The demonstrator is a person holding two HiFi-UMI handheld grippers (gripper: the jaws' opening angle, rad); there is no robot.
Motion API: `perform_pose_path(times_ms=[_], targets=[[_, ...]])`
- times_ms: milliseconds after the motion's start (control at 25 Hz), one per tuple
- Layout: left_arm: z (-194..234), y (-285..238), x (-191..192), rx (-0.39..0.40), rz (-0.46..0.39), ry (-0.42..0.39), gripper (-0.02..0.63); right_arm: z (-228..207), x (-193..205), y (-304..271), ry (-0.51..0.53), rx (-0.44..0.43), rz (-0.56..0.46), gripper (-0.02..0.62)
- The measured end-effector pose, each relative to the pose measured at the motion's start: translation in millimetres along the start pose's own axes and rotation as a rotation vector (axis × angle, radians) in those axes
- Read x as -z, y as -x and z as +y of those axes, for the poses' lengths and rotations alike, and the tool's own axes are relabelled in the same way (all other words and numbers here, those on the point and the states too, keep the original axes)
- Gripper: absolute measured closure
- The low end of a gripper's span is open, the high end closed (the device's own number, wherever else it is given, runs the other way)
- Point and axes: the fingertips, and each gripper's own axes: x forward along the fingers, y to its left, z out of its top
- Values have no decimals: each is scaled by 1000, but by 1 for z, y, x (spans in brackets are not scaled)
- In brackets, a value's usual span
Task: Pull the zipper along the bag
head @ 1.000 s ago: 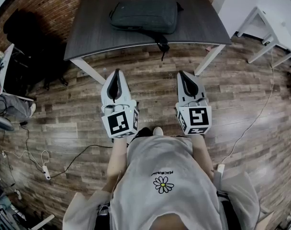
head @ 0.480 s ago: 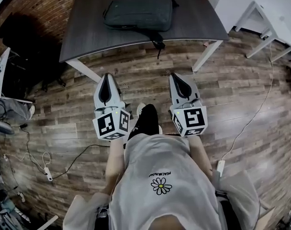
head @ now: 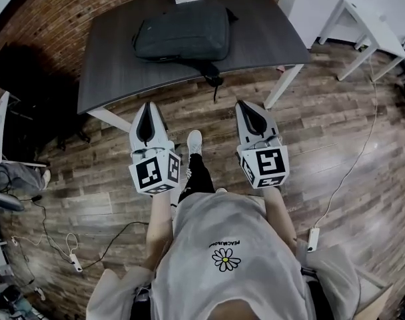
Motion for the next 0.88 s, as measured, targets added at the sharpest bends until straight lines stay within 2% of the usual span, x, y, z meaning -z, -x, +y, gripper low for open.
perform_pose_path(times_ms=[360, 600, 880], targets=[[20, -79, 11, 40, -3, -5, 606, -19, 11, -86, 0, 11, 52, 594], [57, -157, 14, 45, 15, 8, 606, -30, 1, -168, 11, 21, 88, 594], [104, -256, 28, 96, 27, 3, 606, -39, 2, -265, -5, 64, 127, 594]])
